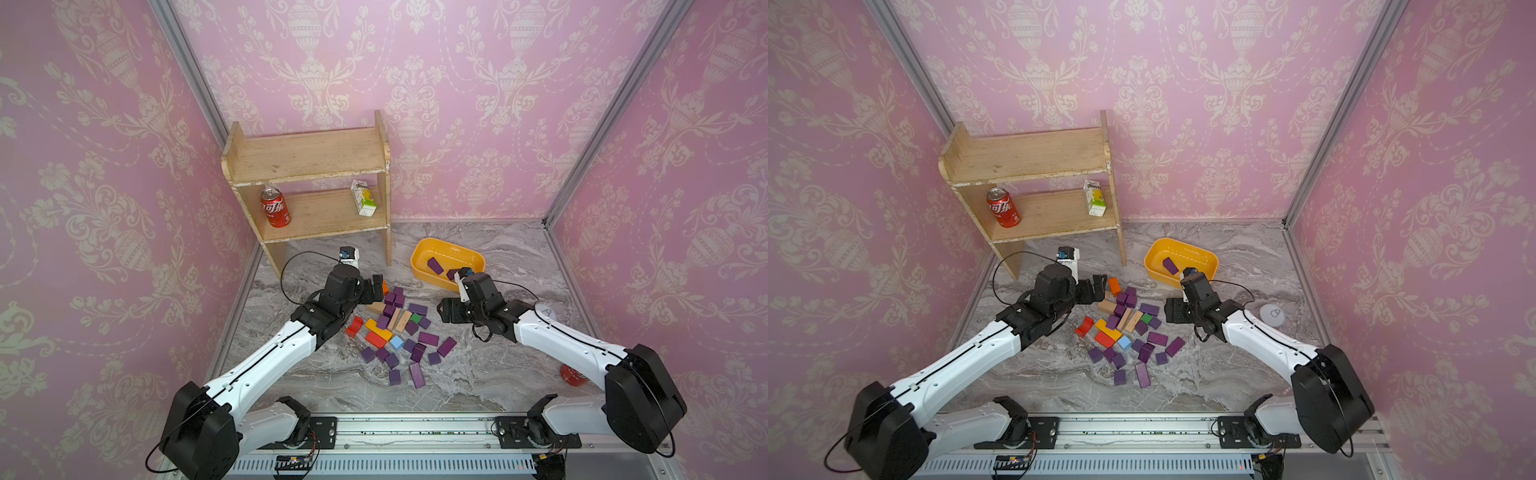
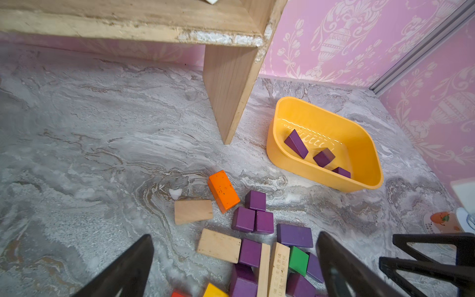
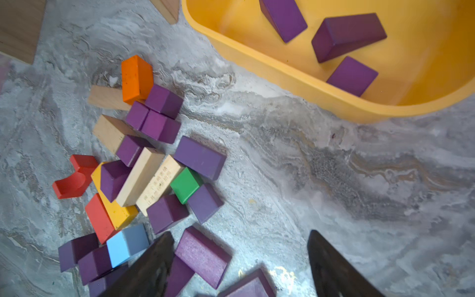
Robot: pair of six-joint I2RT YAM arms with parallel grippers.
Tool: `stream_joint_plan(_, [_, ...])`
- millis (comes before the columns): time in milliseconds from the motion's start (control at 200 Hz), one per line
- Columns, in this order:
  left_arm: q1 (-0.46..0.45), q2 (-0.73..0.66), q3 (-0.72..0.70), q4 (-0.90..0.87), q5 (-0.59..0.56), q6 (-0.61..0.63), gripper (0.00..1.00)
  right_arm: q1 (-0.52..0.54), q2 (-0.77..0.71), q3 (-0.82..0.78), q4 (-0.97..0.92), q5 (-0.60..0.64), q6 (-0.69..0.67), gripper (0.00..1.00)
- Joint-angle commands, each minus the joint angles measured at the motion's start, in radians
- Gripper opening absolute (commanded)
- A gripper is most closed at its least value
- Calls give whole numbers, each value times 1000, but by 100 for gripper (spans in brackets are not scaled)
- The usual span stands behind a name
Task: Pick purple bricks into the storage bin
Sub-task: Pick up the building block from the center of the board.
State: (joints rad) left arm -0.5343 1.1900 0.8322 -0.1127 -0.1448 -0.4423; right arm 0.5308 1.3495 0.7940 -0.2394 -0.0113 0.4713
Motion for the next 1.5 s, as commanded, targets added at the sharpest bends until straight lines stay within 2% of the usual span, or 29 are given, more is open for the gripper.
stream_joint_plan(0, [2, 22, 4, -6, 41, -29, 99, -1, -6, 8, -26, -16, -20, 80])
stream_joint_plan(305, [2, 55, 30, -45, 55, -24, 99, 17, 50, 37, -56, -61, -77, 65])
stream_joint_plan(585, [2, 74, 39, -50, 61, -41, 99, 35, 120, 60, -38, -85, -114, 59])
stream_joint_plan(926, [2, 90, 56, -66, 62, -41, 99, 54, 200, 80, -11, -104, -127, 57])
stream_joint_plan(1496, [2, 91, 84, -90, 63, -39, 99, 121, 345, 175, -43, -27, -205, 55])
